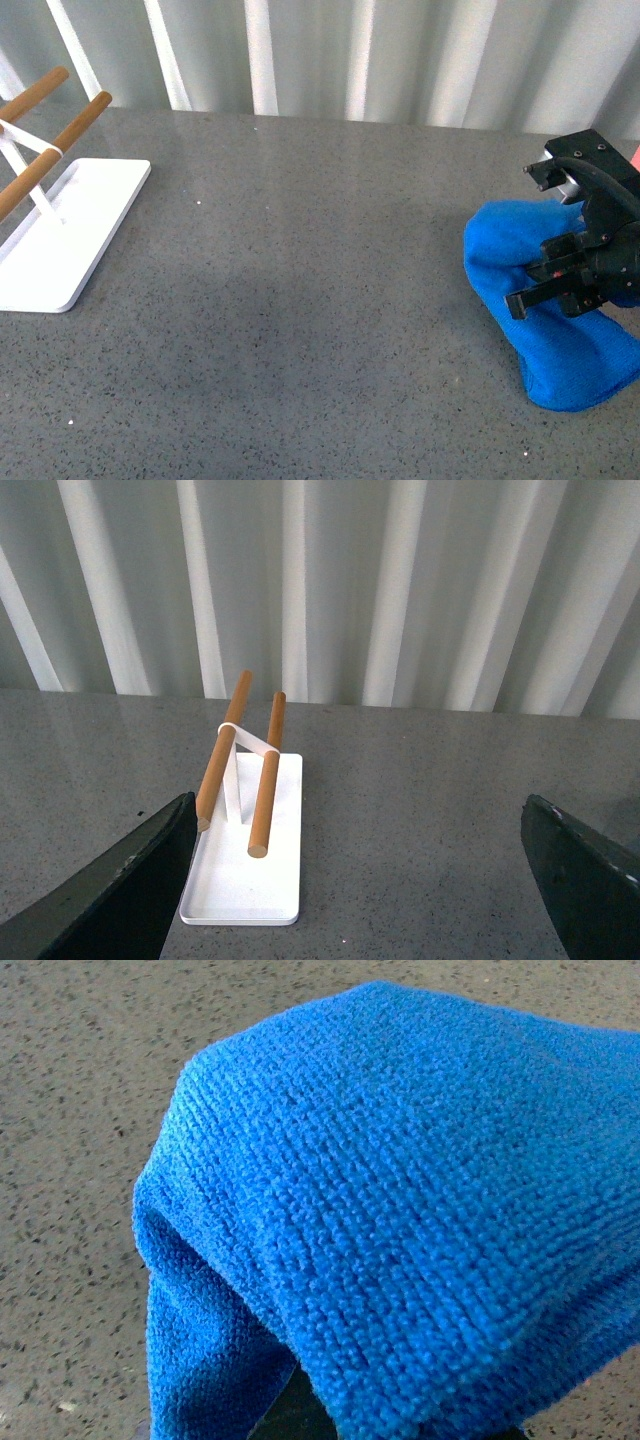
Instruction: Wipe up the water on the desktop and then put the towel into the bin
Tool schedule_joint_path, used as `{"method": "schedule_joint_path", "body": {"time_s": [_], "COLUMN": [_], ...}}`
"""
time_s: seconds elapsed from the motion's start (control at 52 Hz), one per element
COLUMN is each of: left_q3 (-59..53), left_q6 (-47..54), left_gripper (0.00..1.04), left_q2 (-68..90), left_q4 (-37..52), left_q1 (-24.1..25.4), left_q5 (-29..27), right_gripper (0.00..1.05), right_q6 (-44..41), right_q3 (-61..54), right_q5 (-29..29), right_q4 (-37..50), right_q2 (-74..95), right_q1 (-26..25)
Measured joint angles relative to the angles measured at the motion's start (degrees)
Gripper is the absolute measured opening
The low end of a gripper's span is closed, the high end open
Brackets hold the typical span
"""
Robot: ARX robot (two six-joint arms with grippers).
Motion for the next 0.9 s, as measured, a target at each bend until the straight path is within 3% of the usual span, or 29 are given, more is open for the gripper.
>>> {"method": "schedule_joint_path", "body": {"time_s": [0.231,0.539,0.905], "left_q3": [0.0,0.0,0.0], "left_q6": [0.0,0.0,0.0], "left_gripper": [0.98,0.98,0.98], "left_q2": [0.0,0.0,0.0], "left_q4": [0.0,0.0,0.0], "left_q1": [0.0,0.0,0.0], "left_q5": [0.0,0.0,0.0], "right_gripper": [0.04,0.04,0.04], "right_q6": [0.0,-1.5,-2.7], "right_q3": [-4.6,-6.1,1.1], "right_q5": [-2.4,-4.7,-4.4], "right_q4": [2.4,3.1,1.6], "right_q2": [-3.1,-4.8,3.3], "right_q1": [-0.9,-7.9,-11.6]}}
